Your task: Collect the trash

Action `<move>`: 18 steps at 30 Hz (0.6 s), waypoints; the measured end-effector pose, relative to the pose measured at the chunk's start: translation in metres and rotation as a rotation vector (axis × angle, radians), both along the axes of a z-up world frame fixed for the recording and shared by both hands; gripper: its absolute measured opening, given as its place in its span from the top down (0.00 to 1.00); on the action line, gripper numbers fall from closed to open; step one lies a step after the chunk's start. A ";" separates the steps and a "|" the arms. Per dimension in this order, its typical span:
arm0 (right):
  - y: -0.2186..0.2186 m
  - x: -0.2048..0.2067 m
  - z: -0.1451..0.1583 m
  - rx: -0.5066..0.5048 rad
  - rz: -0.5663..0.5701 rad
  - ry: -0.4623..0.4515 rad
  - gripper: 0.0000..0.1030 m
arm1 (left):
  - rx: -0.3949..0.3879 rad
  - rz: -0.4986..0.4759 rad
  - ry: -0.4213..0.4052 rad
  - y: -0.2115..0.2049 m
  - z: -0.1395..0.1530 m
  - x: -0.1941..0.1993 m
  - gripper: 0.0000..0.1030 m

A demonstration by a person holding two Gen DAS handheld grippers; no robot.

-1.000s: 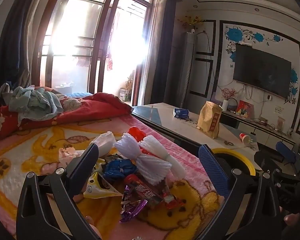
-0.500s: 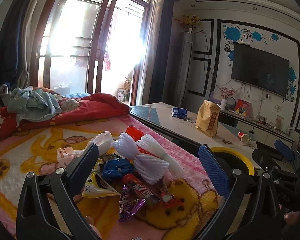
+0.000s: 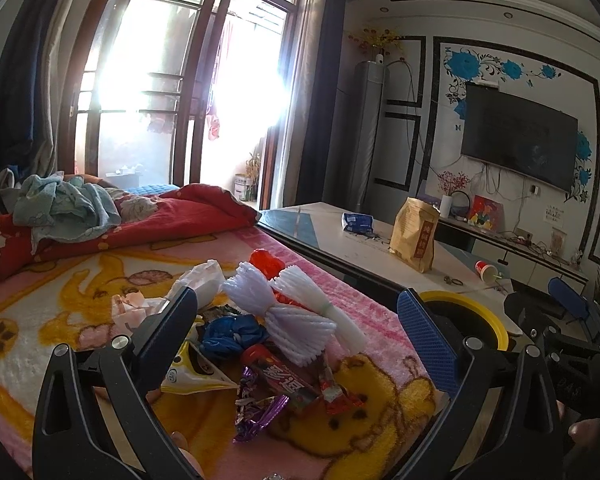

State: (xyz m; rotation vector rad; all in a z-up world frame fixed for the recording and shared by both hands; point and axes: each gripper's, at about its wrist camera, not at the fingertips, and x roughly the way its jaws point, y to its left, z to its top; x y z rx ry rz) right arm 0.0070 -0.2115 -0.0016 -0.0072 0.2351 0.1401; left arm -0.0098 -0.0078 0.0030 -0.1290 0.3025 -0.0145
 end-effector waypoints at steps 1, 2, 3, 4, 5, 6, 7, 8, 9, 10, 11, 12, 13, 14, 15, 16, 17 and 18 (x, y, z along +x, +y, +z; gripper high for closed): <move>0.000 0.000 0.000 0.001 0.000 -0.001 0.10 | 0.000 -0.001 0.000 0.000 0.000 0.000 0.06; 0.000 0.000 0.000 0.002 -0.001 0.000 0.10 | 0.000 -0.001 0.001 0.000 0.000 0.000 0.06; 0.000 0.000 0.000 0.001 -0.001 0.001 0.10 | 0.000 -0.002 0.001 0.000 0.000 0.000 0.06; 0.000 0.000 0.000 0.001 -0.001 0.001 0.10 | 0.000 -0.001 0.001 0.000 0.000 0.000 0.06; 0.000 0.000 0.000 0.001 -0.001 0.001 0.10 | 0.001 -0.002 0.002 -0.001 0.000 0.000 0.06; 0.000 0.000 0.000 0.000 0.000 0.002 0.10 | 0.001 -0.003 0.003 -0.001 0.000 0.000 0.06; 0.000 0.001 -0.001 0.001 -0.002 0.004 0.10 | 0.000 -0.003 0.005 -0.001 0.000 0.001 0.06; -0.001 0.003 -0.002 0.004 -0.003 0.007 0.10 | 0.001 -0.004 0.007 -0.001 -0.001 0.001 0.06; -0.002 0.004 -0.003 0.004 -0.003 0.009 0.10 | 0.001 -0.005 0.008 -0.002 -0.002 0.002 0.06; -0.002 0.005 -0.004 0.004 -0.003 0.013 0.10 | 0.000 -0.007 0.011 -0.002 -0.003 0.002 0.06; -0.002 0.005 -0.005 0.004 -0.002 0.016 0.10 | -0.001 -0.009 0.013 -0.003 -0.004 0.003 0.06; -0.002 0.006 -0.005 0.005 0.002 0.020 0.10 | -0.003 -0.014 0.015 -0.003 -0.005 0.004 0.06; -0.002 0.007 -0.005 0.005 0.008 0.026 0.10 | -0.002 -0.018 0.014 -0.002 -0.006 0.005 0.06; -0.002 0.010 -0.005 0.009 0.019 0.043 0.10 | -0.001 -0.017 0.013 0.000 -0.007 0.006 0.06; -0.001 0.012 -0.005 0.013 0.028 0.054 0.10 | -0.002 -0.012 0.016 0.003 -0.008 0.008 0.06; 0.000 0.015 -0.004 0.020 0.038 0.064 0.10 | -0.003 -0.009 0.021 0.006 -0.008 0.011 0.06; 0.003 0.019 -0.002 0.024 0.057 0.075 0.10 | -0.004 -0.002 0.024 0.009 -0.008 0.013 0.06; 0.007 0.021 0.000 0.022 0.071 0.080 0.10 | -0.007 0.012 0.027 0.014 -0.007 0.016 0.06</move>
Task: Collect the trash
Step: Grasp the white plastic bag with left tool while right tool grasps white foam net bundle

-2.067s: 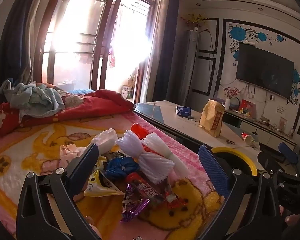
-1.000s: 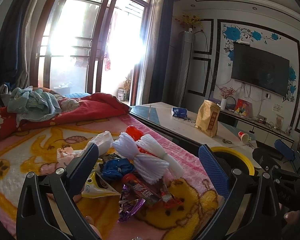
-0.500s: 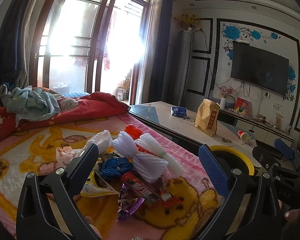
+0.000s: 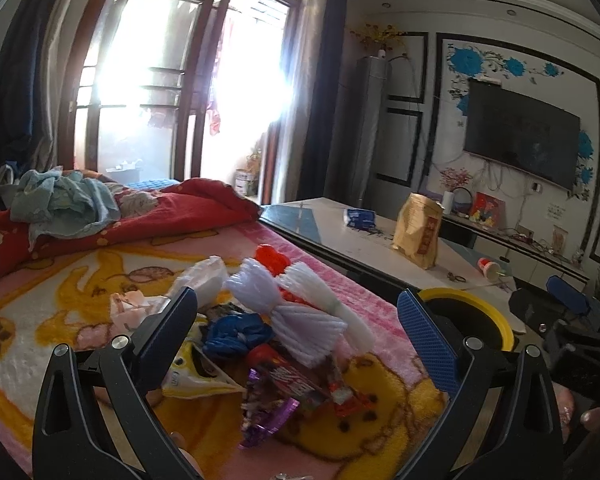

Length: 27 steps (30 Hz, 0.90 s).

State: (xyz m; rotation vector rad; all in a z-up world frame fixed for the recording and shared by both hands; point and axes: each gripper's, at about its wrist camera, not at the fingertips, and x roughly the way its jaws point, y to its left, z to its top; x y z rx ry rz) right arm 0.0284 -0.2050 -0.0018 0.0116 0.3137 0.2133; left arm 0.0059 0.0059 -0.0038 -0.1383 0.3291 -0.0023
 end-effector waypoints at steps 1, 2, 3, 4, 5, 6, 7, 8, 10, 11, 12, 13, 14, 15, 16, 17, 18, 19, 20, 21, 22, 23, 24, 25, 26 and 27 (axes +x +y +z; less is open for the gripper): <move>0.003 0.003 0.002 -0.004 0.017 0.003 0.10 | -0.003 0.009 0.001 0.003 0.001 0.002 0.06; 0.010 0.007 0.005 -0.015 0.047 0.004 0.10 | -0.006 0.017 0.000 0.007 0.002 0.004 0.06; 0.016 0.010 0.006 -0.026 0.064 0.001 0.10 | -0.007 0.034 -0.003 0.013 0.003 0.006 0.06; 0.021 0.013 0.008 -0.031 0.078 -0.001 0.10 | -0.006 0.046 -0.004 0.016 0.004 0.008 0.06; 0.026 0.017 0.010 -0.034 0.096 0.001 0.10 | -0.005 0.061 -0.004 0.020 0.005 0.009 0.06; 0.033 0.022 0.012 -0.033 0.118 0.006 0.10 | -0.007 0.076 -0.001 0.026 0.006 0.011 0.06; 0.039 0.025 0.013 -0.029 0.133 0.009 0.10 | -0.009 0.088 0.000 0.029 0.007 0.012 0.06; 0.043 0.028 0.014 -0.026 0.145 0.011 0.10 | -0.010 0.098 -0.001 0.034 0.008 0.013 0.06; 0.053 0.033 0.016 -0.021 0.171 0.012 0.10 | -0.010 0.126 -0.010 0.046 0.011 0.016 0.06; 0.061 0.036 0.017 -0.024 0.189 0.014 0.10 | -0.009 0.140 -0.012 0.050 0.012 0.017 0.06; 0.067 0.039 0.017 -0.025 0.204 0.018 0.10 | -0.009 0.157 -0.011 0.057 0.012 0.018 0.06; 0.072 0.042 0.018 -0.025 0.218 0.024 0.10 | -0.007 0.173 -0.009 0.062 0.013 0.019 0.06; 0.080 0.046 0.018 -0.023 0.236 0.036 0.10 | -0.006 0.187 -0.007 0.067 0.014 0.019 0.06; 0.085 0.050 0.018 -0.018 0.247 0.048 0.10 | -0.006 0.205 -0.004 0.073 0.014 0.020 0.06; 0.089 0.055 0.017 -0.013 0.258 0.059 0.10 | -0.007 0.217 -0.001 0.078 0.015 0.021 0.06; 0.096 0.060 0.017 -0.008 0.272 0.078 0.10 | -0.008 0.227 0.001 0.086 0.015 0.022 0.06; 0.099 0.064 0.017 -0.007 0.278 0.088 0.10 | -0.009 0.231 0.002 0.090 0.015 0.023 0.06; 0.103 0.070 0.016 -0.012 0.285 0.106 0.10 | -0.016 0.230 0.003 0.098 0.014 0.024 0.06; 0.108 0.077 0.014 -0.019 0.293 0.130 0.10 | -0.025 0.222 0.008 0.104 0.013 0.027 0.06; 0.110 0.082 0.012 -0.023 0.293 0.144 0.10 | -0.033 0.219 0.025 0.112 0.011 0.032 0.06; 0.112 0.088 0.009 -0.030 0.296 0.163 0.11 | -0.038 0.224 0.042 0.119 0.009 0.036 0.06; 0.114 0.096 0.005 -0.038 0.300 0.191 0.13 | -0.045 0.224 0.060 0.126 0.006 0.042 0.06; 0.114 0.101 0.002 -0.041 0.299 0.209 0.15 | -0.054 0.224 0.089 0.134 0.000 0.051 0.06; 0.116 0.108 -0.002 -0.045 0.302 0.236 0.19 | -0.063 0.224 0.111 0.139 -0.004 0.056 0.06; 0.115 0.115 -0.006 -0.046 0.303 0.267 0.21 | -0.077 0.218 0.132 0.144 -0.009 0.061 0.06; 0.115 0.122 -0.010 -0.043 0.301 0.292 0.24 | -0.099 0.207 0.156 0.152 -0.016 0.068 0.06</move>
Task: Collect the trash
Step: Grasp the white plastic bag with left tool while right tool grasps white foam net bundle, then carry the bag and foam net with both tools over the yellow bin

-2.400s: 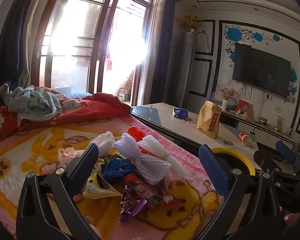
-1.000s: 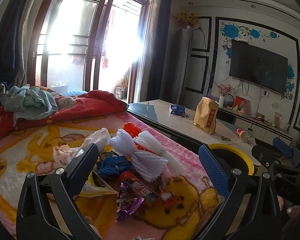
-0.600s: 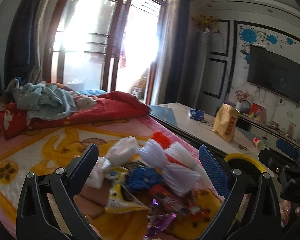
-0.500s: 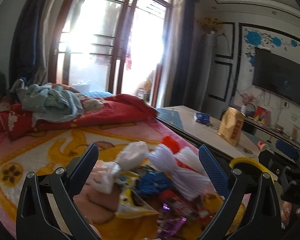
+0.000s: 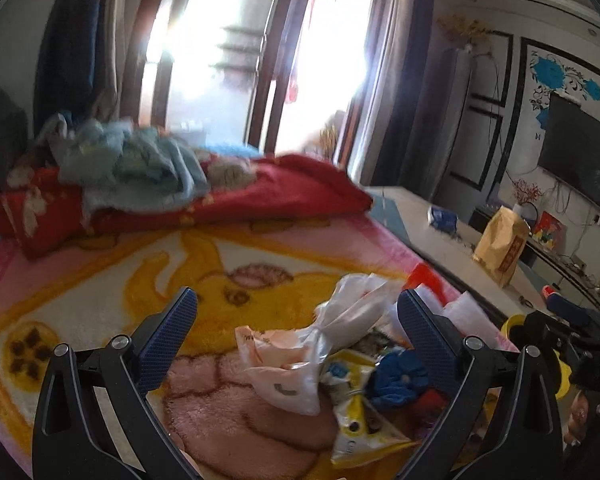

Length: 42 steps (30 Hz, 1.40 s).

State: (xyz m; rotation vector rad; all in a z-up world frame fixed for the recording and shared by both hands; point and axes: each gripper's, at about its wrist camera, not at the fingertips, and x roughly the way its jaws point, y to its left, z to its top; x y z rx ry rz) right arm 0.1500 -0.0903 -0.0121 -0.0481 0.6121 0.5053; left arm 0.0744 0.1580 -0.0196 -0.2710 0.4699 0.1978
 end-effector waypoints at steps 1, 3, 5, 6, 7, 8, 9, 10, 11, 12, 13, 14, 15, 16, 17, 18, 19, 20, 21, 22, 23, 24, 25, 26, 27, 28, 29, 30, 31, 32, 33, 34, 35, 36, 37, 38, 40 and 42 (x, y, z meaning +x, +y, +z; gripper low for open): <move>-0.001 0.005 -0.004 -0.003 0.001 0.024 0.28 | -0.011 -0.003 0.009 0.002 -0.004 0.002 0.06; -0.003 0.015 -0.012 -0.004 0.002 0.064 0.29 | -0.057 -0.028 0.024 0.010 -0.015 0.011 0.06; -0.004 0.022 -0.018 -0.017 0.009 0.090 0.30 | -0.083 -0.036 0.051 0.014 -0.025 0.019 0.06; -0.003 0.024 -0.021 -0.024 0.014 0.097 0.31 | -0.102 -0.045 0.074 0.016 -0.032 0.027 0.06; -0.003 0.025 -0.023 -0.029 0.021 0.103 0.37 | -0.118 -0.046 0.089 0.018 -0.038 0.031 0.06; -0.003 0.028 -0.026 -0.033 0.032 0.115 0.40 | -0.138 -0.042 0.104 0.021 -0.043 0.035 0.06; -0.003 0.030 -0.029 -0.037 0.037 0.124 0.42 | -0.173 -0.040 0.121 0.025 -0.049 0.040 0.06; -0.003 0.032 -0.031 -0.038 0.038 0.133 0.42 | -0.199 -0.037 0.133 0.028 -0.055 0.043 0.06; -0.004 0.035 -0.033 -0.036 0.037 0.141 0.43 | -0.211 -0.032 0.141 0.029 -0.058 0.046 0.06; -0.004 0.037 -0.036 -0.035 0.040 0.151 0.43 | -0.234 -0.026 0.155 0.032 -0.064 0.048 0.06; -0.004 0.038 -0.039 -0.034 0.045 0.165 0.44 | -0.247 -0.028 0.161 0.033 -0.066 0.050 0.06; -0.003 0.040 -0.040 -0.035 0.050 0.174 0.46 | -0.262 -0.033 0.169 0.034 -0.070 0.052 0.06; -0.003 0.041 -0.042 -0.033 0.059 0.182 0.51 | -0.273 -0.039 0.176 0.034 -0.073 0.053 0.06; -0.003 0.042 -0.044 -0.033 0.067 0.189 0.54 | -0.279 -0.042 0.181 0.035 -0.076 0.054 0.06; -0.002 0.043 -0.046 -0.035 0.074 0.196 0.56 | -0.284 -0.045 0.186 0.035 -0.077 0.054 0.06; -0.001 0.043 -0.047 -0.034 0.079 0.202 0.62 | -0.290 -0.052 0.189 0.034 -0.079 0.055 0.07; -0.001 0.043 -0.048 -0.031 0.089 0.209 0.69 | -0.292 -0.052 0.189 0.033 -0.079 0.056 0.08; 0.000 0.043 -0.049 -0.031 0.096 0.215 0.72 | -0.295 -0.058 0.187 0.033 -0.080 0.056 0.14; 0.000 0.043 -0.049 -0.030 0.100 0.217 0.78 | -0.298 -0.067 0.184 0.032 -0.080 0.056 0.20; 0.000 0.043 -0.049 -0.027 0.105 0.217 0.79 | -0.295 -0.067 0.187 0.030 -0.080 0.055 0.33; 0.000 0.042 -0.048 -0.023 0.106 0.213 0.80 | -0.292 -0.063 0.191 0.029 -0.078 0.054 0.40; -0.001 0.041 -0.047 -0.020 0.107 0.210 0.81 | -0.292 -0.059 0.194 0.028 -0.078 0.053 0.43; -0.002 0.040 -0.045 -0.015 0.110 0.206 0.82 | -0.295 -0.060 0.194 0.028 -0.077 0.052 0.46; -0.003 0.040 -0.044 -0.013 0.111 0.203 0.82 | -0.297 -0.061 0.193 0.027 -0.076 0.051 0.51; -0.005 0.039 -0.043 -0.010 0.112 0.199 0.83 | -0.288 -0.061 0.189 0.026 -0.074 0.050 0.56; -0.006 0.038 -0.041 -0.006 0.111 0.195 0.83 | -0.281 -0.060 0.185 0.025 -0.071 0.049 0.57; -0.008 0.037 -0.039 0.000 0.110 0.190 0.83 | -0.273 -0.058 0.180 0.024 -0.068 0.046 0.58; -0.010 0.036 -0.037 0.004 0.108 0.186 0.83 | -0.264 -0.061 0.168 0.023 -0.064 0.045 0.59; -0.013 0.036 -0.034 0.012 0.103 0.180 0.83 | -0.253 -0.062 0.157 0.021 -0.060 0.043 0.60; -0.015 0.036 -0.032 0.017 0.102 0.179 0.83 | -0.238 -0.061 0.145 0.019 -0.055 0.041 0.61; -0.018 0.035 -0.031 0.023 0.099 0.176 0.83 | -0.217 -0.057 0.126 0.017 -0.047 0.038 0.62; -0.021 0.035 -0.028 0.029 0.095 0.172 0.83 | -0.208 -0.056 0.112 0.016 -0.042 0.037 0.62; -0.024 0.035 -0.025 0.036 0.089 0.167 0.83 | -0.198 -0.056 0.092 0.013 -0.034 0.035 0.63; -0.026 0.035 -0.023 0.042 0.085 0.164 0.83 | -0.194 -0.057 0.082 0.012 -0.029 0.034 0.63; -0.030 0.035 -0.019 0.052 0.079 0.159 0.83 | -0.188 -0.062 0.073 0.009 -0.023 0.033 0.63; -0.032 0.035 -0.018 0.056 0.075 0.155 0.83 | -0.178 -0.069 0.064 0.005 -0.017 0.033 0.63; -0.039 0.036 -0.012 0.064 0.060 0.142 0.83 | -0.162 -0.079 0.057 -0.003 -0.008 0.034 0.63; -0.044 0.037 -0.009 0.071 0.046 0.133 0.83 | -0.153 -0.104 0.048 -0.014 0.000 0.035 0.63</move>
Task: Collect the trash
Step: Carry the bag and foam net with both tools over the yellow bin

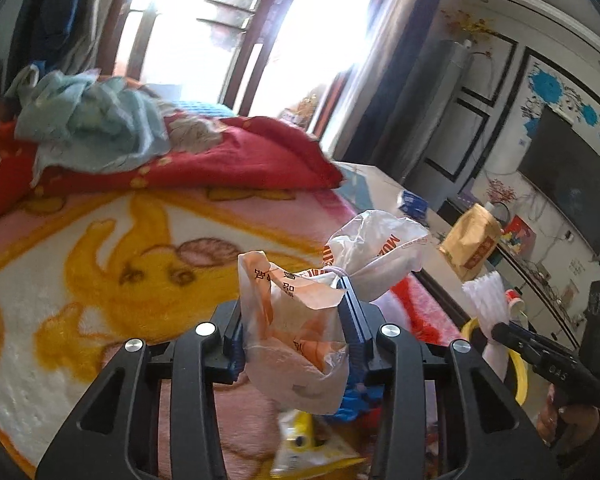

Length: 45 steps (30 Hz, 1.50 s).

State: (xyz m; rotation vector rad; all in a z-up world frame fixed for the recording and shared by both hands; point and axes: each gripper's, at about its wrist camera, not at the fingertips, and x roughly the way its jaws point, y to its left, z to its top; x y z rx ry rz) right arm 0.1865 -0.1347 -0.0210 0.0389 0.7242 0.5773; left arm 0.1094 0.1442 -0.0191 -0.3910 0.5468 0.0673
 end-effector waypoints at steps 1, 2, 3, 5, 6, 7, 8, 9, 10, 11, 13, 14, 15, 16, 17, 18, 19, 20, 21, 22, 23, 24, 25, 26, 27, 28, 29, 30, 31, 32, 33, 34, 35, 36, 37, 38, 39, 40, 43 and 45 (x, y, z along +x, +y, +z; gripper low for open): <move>-0.004 0.000 0.002 0.003 -0.008 -0.005 0.83 | 0.007 -0.011 -0.004 -0.005 0.003 0.001 0.63; -0.008 0.001 0.004 0.006 -0.018 -0.010 0.83 | 0.018 -0.027 -0.009 -0.014 0.008 0.002 0.63; -0.012 0.001 0.005 0.009 -0.028 -0.014 0.83 | 0.026 -0.037 -0.012 -0.019 0.009 0.003 0.63; -0.019 0.002 0.008 0.014 -0.046 -0.020 0.83 | 0.045 -0.059 -0.015 -0.032 0.013 0.006 0.63; -0.022 0.003 0.009 0.016 -0.056 -0.024 0.83 | 0.055 -0.070 -0.014 -0.040 0.015 0.008 0.63; -0.025 0.004 0.010 0.020 -0.066 -0.027 0.83 | 0.060 -0.082 -0.012 -0.045 0.016 0.010 0.63; -0.030 0.005 0.012 0.024 -0.078 -0.031 0.83 | 0.062 -0.093 -0.012 -0.051 0.016 0.012 0.63; -0.033 0.005 0.013 0.026 -0.088 -0.035 0.83 | 0.066 -0.105 -0.013 -0.058 0.017 0.014 0.63; -0.038 0.006 0.015 0.028 -0.103 -0.042 0.83 | 0.071 -0.114 -0.012 -0.064 0.017 0.016 0.63; -0.041 0.007 0.016 0.030 -0.112 -0.047 0.83 | 0.077 -0.121 -0.011 -0.069 0.018 0.018 0.63; -0.048 0.007 0.018 0.038 -0.133 -0.053 0.83 | 0.091 -0.142 -0.012 -0.081 0.019 0.021 0.63; -0.054 0.008 0.020 0.044 -0.148 -0.057 0.83 | 0.099 -0.151 -0.012 -0.087 0.019 0.023 0.63; -0.059 0.009 0.022 0.049 -0.160 -0.060 0.83 | 0.107 -0.160 -0.011 -0.094 0.020 0.024 0.63; -0.063 0.010 0.023 0.053 -0.173 -0.061 0.83 | 0.111 -0.168 -0.009 -0.097 0.019 0.026 0.63; -0.070 0.012 0.024 0.061 -0.190 -0.063 0.83 | 0.115 -0.175 -0.007 -0.102 0.018 0.028 0.63; -0.074 0.013 0.025 0.066 -0.203 -0.064 0.83 | 0.118 -0.183 -0.003 -0.107 0.018 0.031 0.63; -0.080 0.014 0.027 0.072 -0.221 -0.066 0.83 | 0.119 -0.189 0.000 -0.112 0.018 0.033 0.63; -0.085 0.015 0.028 0.077 -0.231 -0.068 0.83 | 0.120 -0.195 0.002 -0.116 0.017 0.034 0.63; -0.090 0.016 0.029 0.081 -0.242 -0.069 0.83 | 0.123 -0.204 0.004 -0.120 0.017 0.037 0.63; -0.095 0.017 0.029 0.083 -0.256 -0.070 0.83 | 0.127 -0.211 0.008 -0.123 0.016 0.039 0.63; -0.100 0.017 0.030 0.086 -0.270 -0.072 0.83 | 0.128 -0.217 0.009 -0.127 0.015 0.040 0.63; -0.104 0.019 0.030 0.088 -0.281 -0.072 0.83 | 0.129 -0.225 0.013 -0.131 0.014 0.043 0.63; -0.109 0.019 0.030 0.090 -0.293 -0.072 0.83 | 0.130 -0.231 0.015 -0.134 0.013 0.044 0.63; -0.115 0.021 0.030 0.092 -0.308 -0.071 0.83 | 0.131 -0.237 0.017 -0.139 0.013 0.046 0.63; -0.120 0.023 0.030 0.093 -0.320 -0.069 0.83 | 0.132 -0.245 0.020 -0.143 0.012 0.048 0.63; -0.126 0.024 0.028 0.098 -0.337 -0.063 0.83 | 0.135 -0.254 0.023 -0.148 0.011 0.051 0.63; -0.132 0.026 0.027 0.101 -0.350 -0.058 0.83 | 0.137 -0.259 0.024 -0.151 0.010 0.052 0.63; -0.136 0.029 0.027 0.103 -0.360 -0.054 0.83 | 0.141 -0.270 0.027 -0.158 0.009 0.054 0.63; -0.140 0.031 0.026 0.104 -0.373 -0.050 0.83 | 0.143 -0.277 0.030 -0.162 0.008 0.055 0.63; -0.147 0.033 0.023 0.105 -0.392 -0.044 0.83 | 0.145 -0.285 0.033 -0.166 0.007 0.056 0.63; -0.152 0.035 0.022 0.107 -0.402 -0.038 0.83 | 0.146 -0.295 0.036 -0.172 0.005 0.058 0.63; -0.157 0.036 0.019 0.105 -0.413 -0.034 0.83 | 0.147 -0.301 0.039 -0.176 0.004 0.060 0.63; -0.161 0.038 0.018 0.102 -0.423 -0.032 0.83 | 0.148 -0.307 0.041 -0.180 0.003 0.061 0.63; -0.166 0.039 0.016 0.104 -0.432 -0.028 0.83 | 0.150 -0.316 0.044 -0.185 0.002 0.063 0.63; -0.171 0.040 0.014 0.107 -0.441 -0.022 0.83 | 0.152 -0.322 0.047 -0.190 0.002 0.064 0.63; -0.177 0.042 0.012 0.108 -0.454 -0.013 0.83 | 0.153 -0.328 0.051 -0.195 0.000 0.066 0.63; -0.182 0.044 0.009 0.110 -0.461 -0.006 0.83 | 0.156 -0.337 0.056 -0.201 -0.001 0.068 0.63; -0.187 0.046 0.008 0.113 -0.471 0.000 0.83 | 0.161 -0.345 0.061 -0.204 -0.002 0.071 0.63; -0.203 0.051 0.002 0.131 -0.500 0.018 0.83 | 0.169 -0.372 0.075 -0.222 -0.008 0.077 0.63; -0.214 0.052 -0.003 0.139 -0.517 0.024 0.83 | 0.181 -0.395 0.085 -0.237 -0.013 0.081 0.63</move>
